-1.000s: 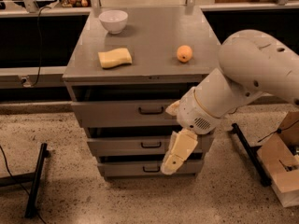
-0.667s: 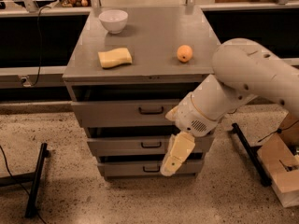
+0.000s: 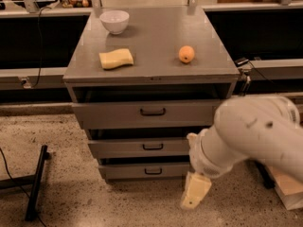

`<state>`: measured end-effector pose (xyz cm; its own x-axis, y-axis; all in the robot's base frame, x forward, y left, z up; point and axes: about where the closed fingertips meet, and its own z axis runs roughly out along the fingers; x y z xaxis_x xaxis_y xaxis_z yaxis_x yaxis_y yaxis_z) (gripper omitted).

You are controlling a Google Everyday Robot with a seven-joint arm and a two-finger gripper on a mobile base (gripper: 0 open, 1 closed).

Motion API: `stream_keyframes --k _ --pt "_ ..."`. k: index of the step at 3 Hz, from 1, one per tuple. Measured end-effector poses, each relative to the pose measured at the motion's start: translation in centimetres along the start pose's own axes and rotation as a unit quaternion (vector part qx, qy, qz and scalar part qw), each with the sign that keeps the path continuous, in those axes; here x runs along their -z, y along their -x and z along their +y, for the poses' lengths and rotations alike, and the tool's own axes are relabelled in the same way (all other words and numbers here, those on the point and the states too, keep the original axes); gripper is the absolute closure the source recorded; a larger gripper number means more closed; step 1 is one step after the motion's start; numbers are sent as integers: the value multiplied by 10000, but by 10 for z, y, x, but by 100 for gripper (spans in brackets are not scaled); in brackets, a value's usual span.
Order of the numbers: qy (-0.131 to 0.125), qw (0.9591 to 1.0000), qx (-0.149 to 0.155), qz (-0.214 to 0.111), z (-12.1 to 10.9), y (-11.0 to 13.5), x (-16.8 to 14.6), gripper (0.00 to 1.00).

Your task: Open bottom drawer

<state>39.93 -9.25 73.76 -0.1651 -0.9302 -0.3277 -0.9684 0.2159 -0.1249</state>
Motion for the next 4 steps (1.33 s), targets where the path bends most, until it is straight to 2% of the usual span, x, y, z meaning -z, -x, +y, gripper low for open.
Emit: stream_keyframes --k 1,2,3,4 --pt "-118 9999 16 82 12 -16 -20 0" --pt "-149 9996 -19 244 -5 -9 -31 0" --pt "-494 9976 -163 447 -18 -21 -46 0" --pt "-842 9957 -267 282 -6 -39 -64 0"
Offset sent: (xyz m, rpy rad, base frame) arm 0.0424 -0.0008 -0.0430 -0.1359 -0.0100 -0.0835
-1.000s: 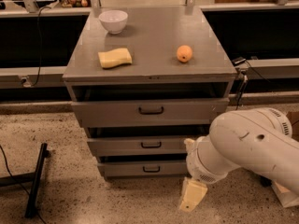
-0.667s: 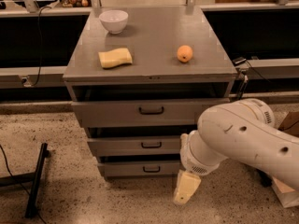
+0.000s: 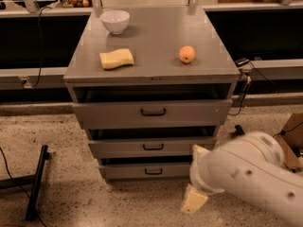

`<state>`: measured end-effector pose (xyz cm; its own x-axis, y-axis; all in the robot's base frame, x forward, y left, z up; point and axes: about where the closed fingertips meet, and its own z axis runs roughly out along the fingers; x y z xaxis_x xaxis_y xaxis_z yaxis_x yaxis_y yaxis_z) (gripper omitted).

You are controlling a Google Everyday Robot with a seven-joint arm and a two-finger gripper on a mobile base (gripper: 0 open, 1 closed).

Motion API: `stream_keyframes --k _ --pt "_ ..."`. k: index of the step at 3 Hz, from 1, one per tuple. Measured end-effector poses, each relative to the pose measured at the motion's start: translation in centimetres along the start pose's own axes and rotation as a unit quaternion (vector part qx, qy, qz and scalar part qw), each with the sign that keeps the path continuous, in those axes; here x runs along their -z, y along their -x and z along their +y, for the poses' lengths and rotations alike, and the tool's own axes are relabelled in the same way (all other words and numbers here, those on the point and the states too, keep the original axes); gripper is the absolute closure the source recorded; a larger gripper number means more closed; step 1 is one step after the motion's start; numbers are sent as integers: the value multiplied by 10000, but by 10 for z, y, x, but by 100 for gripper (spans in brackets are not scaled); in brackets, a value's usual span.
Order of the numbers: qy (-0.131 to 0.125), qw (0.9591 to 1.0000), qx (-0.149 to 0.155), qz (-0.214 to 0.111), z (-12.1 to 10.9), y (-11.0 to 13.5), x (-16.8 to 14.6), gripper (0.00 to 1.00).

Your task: Open bottom drawer

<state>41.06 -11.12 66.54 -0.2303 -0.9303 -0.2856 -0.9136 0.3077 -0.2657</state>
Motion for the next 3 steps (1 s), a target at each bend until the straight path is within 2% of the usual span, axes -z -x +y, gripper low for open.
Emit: stream_keyframes --k 1,2,3 --pt "-356 9990 -206 -171 -9 -13 5 0" --pt "-420 9991 -32 108 -11 -12 2 0" --pt "-620 9975 5 342 -14 -47 -19 0"
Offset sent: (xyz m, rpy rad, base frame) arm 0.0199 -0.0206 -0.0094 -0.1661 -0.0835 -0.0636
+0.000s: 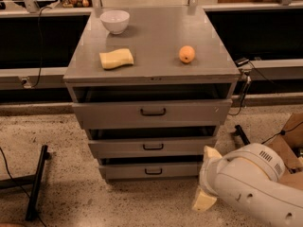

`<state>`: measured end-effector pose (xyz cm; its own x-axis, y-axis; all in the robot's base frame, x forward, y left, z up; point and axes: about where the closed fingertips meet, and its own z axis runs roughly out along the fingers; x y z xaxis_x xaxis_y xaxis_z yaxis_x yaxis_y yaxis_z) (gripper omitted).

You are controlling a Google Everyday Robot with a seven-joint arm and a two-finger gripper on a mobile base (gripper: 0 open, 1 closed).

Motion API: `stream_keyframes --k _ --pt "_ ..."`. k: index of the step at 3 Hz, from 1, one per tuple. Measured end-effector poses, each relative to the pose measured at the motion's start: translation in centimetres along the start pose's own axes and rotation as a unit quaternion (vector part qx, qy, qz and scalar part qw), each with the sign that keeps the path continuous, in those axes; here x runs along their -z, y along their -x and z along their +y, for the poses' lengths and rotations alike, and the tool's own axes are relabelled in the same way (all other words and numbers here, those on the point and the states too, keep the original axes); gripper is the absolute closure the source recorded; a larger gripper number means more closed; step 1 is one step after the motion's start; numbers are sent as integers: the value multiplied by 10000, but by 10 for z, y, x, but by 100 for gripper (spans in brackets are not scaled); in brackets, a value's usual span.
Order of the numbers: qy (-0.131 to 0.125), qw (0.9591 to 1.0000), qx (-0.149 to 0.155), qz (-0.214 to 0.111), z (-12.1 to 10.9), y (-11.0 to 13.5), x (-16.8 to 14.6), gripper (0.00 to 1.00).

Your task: Open bottom drawer

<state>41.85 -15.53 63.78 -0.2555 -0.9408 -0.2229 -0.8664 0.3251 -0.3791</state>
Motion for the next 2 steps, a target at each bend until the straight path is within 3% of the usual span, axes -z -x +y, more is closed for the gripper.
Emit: stream_keyframes --k 1,2 --pt "-338 9989 268 -163 -16 9 0 0" --pt "-120 9992 368 -140 -13 12 -8 0"
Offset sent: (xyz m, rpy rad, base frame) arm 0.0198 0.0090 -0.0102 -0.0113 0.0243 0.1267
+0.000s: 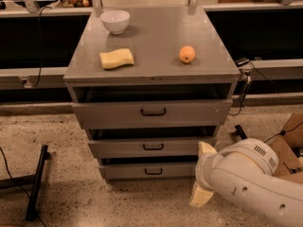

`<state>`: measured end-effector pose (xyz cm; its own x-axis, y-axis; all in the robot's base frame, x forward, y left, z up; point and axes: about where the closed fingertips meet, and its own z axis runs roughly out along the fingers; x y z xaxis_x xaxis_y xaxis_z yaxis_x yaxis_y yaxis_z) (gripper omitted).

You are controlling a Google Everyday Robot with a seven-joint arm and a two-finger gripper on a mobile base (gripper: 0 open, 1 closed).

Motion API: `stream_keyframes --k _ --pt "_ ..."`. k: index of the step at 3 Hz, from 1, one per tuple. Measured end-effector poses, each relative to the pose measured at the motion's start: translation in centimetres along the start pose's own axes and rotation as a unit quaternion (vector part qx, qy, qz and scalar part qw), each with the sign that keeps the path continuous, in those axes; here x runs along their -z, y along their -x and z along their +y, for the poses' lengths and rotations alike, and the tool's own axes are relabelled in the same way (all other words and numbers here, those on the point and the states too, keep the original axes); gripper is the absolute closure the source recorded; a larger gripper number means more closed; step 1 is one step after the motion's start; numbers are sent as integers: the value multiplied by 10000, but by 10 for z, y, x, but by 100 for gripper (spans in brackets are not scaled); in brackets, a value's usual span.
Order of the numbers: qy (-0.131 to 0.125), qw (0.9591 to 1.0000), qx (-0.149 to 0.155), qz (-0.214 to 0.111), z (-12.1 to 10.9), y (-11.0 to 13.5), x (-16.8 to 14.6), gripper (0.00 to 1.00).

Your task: Open bottom drawer

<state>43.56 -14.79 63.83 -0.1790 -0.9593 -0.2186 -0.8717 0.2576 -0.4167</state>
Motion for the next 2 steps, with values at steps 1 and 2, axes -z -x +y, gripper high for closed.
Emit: stream_keyframes --k 1,2 --pt "254 9989 125 -386 -5 9 -34 0" --pt "498 9912 -88 -1225 0 30 -81 0"
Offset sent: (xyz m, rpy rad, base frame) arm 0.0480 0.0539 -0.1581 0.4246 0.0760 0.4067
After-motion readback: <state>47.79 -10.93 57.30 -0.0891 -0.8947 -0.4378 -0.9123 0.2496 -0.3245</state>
